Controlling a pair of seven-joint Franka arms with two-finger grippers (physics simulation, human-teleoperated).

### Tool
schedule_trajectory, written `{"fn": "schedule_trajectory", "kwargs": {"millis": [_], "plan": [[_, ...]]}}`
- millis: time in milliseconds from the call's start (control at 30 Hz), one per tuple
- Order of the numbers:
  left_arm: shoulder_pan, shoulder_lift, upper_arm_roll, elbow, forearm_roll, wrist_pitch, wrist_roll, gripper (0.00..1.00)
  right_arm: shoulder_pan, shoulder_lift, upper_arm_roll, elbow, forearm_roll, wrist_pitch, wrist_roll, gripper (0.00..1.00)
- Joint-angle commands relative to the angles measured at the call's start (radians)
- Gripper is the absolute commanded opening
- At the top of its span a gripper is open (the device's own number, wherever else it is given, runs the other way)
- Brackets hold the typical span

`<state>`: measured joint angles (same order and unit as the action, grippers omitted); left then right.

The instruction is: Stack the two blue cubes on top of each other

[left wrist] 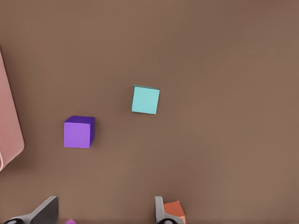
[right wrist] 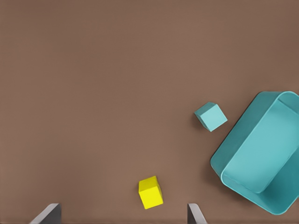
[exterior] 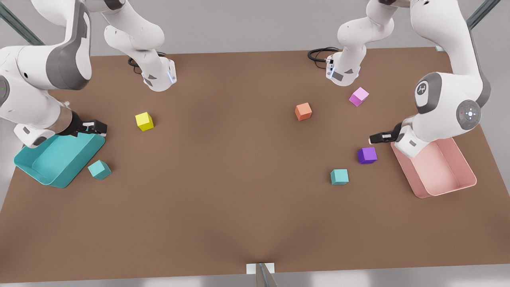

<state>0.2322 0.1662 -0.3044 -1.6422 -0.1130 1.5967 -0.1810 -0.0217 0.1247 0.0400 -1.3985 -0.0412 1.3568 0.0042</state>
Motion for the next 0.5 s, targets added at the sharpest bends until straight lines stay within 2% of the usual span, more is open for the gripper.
{"fn": "schedule_trajectory", "kwargs": {"millis": [0, 67, 133, 167, 200, 300, 467], "plan": [[0.004, 0.004, -0.001, -0.001, 0.003, 0.0, -0.061, 1.0, -0.001, 0.003, 0.0, 0.001, -0.002, -0.001, -0.043, 1.0], [0.004, 0.006, -0.001, -0.001, 0.003, 0.0, -0.061, 1.0, -0.02, 0.055, -0.005, 0.03, -0.016, 0.001, -0.044, 1.0], [0.004, 0.006, -0.001, -0.001, 0.003, 0.0, -0.061, 1.0, -0.035, 0.193, -0.008, 0.151, -0.085, 0.001, -0.039, 1.0], [0.004, 0.006, -0.001, -0.001, 0.003, -0.001, -0.061, 1.0, -0.058, 0.225, -0.008, 0.151, -0.063, 0.07, -0.035, 1.0], [0.006, 0.018, -0.001, -0.001, 0.001, -0.004, -0.061, 1.0, -0.098, 0.269, -0.009, 0.131, 0.006, 0.09, 0.08, 1.0], [0.006, 0.021, -0.001, -0.002, 0.001, -0.029, -0.063, 1.0, -0.107, 0.282, -0.009, -0.011, -0.003, 0.099, 0.485, 1.0], [0.006, 0.035, -0.001, -0.002, 0.001, -0.046, -0.066, 1.0, -0.126, 0.342, -0.009, -0.077, 0.009, 0.18, 0.631, 1.0]]}}
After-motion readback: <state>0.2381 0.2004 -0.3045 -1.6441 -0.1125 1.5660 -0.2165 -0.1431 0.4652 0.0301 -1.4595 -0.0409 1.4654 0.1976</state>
